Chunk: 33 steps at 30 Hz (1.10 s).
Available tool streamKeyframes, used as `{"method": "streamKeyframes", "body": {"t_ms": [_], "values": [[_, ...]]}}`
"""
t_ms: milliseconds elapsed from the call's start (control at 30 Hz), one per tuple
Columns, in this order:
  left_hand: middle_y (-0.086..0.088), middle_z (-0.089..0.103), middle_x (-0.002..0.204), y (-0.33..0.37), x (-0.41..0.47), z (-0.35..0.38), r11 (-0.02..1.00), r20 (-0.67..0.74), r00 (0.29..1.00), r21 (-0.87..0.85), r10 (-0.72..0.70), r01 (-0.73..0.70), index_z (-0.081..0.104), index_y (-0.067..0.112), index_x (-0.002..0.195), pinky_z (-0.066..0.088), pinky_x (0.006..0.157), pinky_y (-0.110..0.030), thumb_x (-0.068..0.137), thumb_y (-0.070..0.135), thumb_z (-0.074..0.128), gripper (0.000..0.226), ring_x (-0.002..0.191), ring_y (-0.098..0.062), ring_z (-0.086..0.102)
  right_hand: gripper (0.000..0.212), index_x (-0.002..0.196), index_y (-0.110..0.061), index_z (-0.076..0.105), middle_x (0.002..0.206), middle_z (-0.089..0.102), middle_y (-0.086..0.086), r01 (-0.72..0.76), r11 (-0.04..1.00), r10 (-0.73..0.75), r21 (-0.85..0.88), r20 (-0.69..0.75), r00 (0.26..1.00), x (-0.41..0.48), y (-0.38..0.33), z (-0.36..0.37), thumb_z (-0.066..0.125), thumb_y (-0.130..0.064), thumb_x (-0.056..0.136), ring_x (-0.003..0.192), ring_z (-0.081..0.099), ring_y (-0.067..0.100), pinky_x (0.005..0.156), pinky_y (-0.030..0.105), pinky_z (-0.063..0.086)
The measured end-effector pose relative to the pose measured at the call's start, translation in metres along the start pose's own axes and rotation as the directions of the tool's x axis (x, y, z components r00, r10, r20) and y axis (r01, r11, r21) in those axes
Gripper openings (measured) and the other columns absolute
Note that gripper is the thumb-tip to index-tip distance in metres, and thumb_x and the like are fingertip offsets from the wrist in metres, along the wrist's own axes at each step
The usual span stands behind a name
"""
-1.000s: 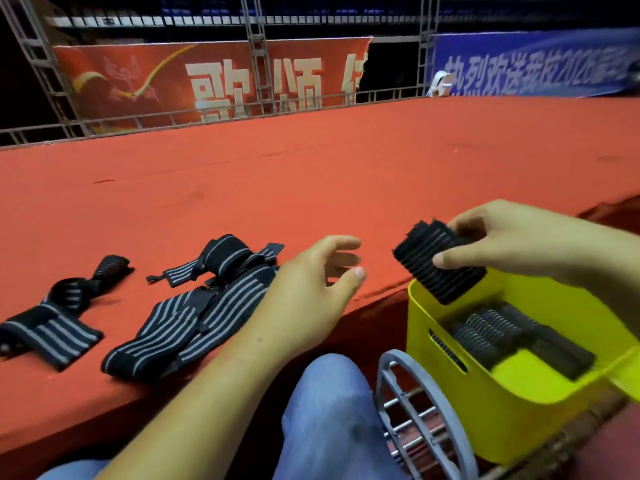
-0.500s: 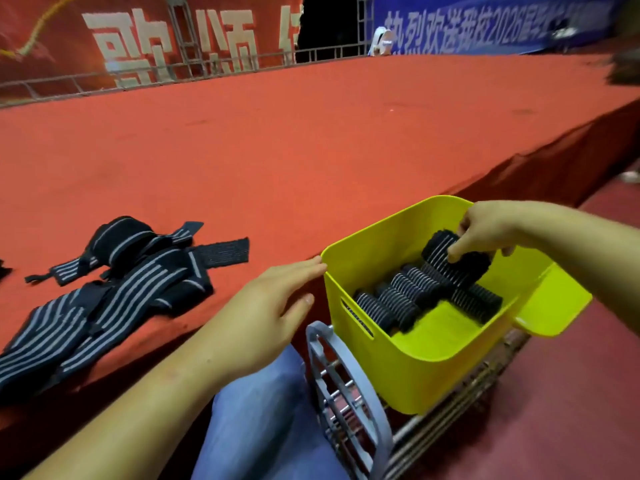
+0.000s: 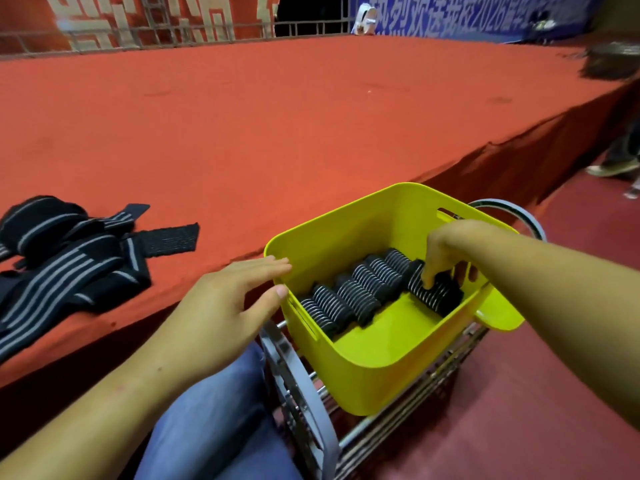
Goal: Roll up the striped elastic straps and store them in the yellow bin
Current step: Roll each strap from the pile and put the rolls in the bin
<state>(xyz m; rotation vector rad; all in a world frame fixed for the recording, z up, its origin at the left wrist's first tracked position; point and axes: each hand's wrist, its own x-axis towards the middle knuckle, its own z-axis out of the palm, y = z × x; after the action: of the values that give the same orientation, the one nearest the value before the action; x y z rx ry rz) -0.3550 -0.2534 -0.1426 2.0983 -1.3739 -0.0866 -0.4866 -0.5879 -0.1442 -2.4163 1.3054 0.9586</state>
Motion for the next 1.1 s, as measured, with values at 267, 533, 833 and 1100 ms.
{"method": "streamKeyframes", "body": {"t_ms": [267, 533, 833, 1100], "values": [[0.025, 0.057, 0.143, -0.002, -0.001, 0.0, 1.0, -0.019, 1.0, -0.027, 0.012, -0.013, 0.067, 0.037, 0.135, 0.018, 0.11, 0.003, 0.093, 0.057, 0.047, 0.05, 0.137, 0.021, 0.035, 0.05, 0.137, -0.002, 0.057, 0.118, 0.063, 0.01, -0.033, 0.994, 0.038, -0.101, 0.052, 0.998, 0.01, -0.01, -0.001, 0.072, -0.031, 0.1, 0.075, 0.064, 0.019, 0.043, 0.026, 0.053], [0.018, 0.059, 0.144, -0.008, -0.004, 0.004, 0.997, -0.022, 1.0, -0.079, 0.007, -0.009, 0.067, 0.031, 0.136, 0.019, 0.111, 0.001, 0.1, 0.03, 0.062, 0.036, 0.139, 0.014, 0.036, 0.034, 0.119, -0.001, 0.059, 0.112, 0.065, 0.015, -0.05, 0.971, 0.066, -0.234, 0.062, 0.996, 0.021, -0.032, 0.006, 0.073, -0.025, 0.1, 0.07, 0.067, 0.022, 0.033, 0.02, 0.047], [0.019, 0.056, 0.147, -0.01, -0.006, 0.002, 0.996, 0.003, 1.0, -0.086, 0.023, -0.022, 0.064, 0.032, 0.139, 0.019, 0.115, -0.002, 0.102, 0.029, 0.061, 0.037, 0.142, 0.013, 0.033, 0.046, 0.123, 0.003, 0.054, 0.104, 0.069, 0.017, -0.101, 0.952, 0.109, -0.29, 0.014, 0.994, 0.04, -0.039, 0.03, 0.077, -0.025, 0.097, 0.06, 0.065, 0.02, 0.031, 0.022, 0.044], [0.019, 0.053, 0.149, -0.011, -0.009, 0.006, 0.99, -0.008, 1.0, -0.138, 0.03, -0.031, 0.062, 0.028, 0.142, 0.016, 0.115, -0.001, 0.102, 0.023, 0.063, 0.04, 0.145, 0.012, 0.029, 0.053, 0.105, -0.005, 0.068, 0.075, 0.068, 0.004, -0.089, 0.921, 0.087, -0.379, -0.021, 0.996, 0.036, -0.042, 0.033, 0.077, -0.055, 0.091, 0.06, 0.066, 0.016, 0.053, 0.026, 0.055]]}}
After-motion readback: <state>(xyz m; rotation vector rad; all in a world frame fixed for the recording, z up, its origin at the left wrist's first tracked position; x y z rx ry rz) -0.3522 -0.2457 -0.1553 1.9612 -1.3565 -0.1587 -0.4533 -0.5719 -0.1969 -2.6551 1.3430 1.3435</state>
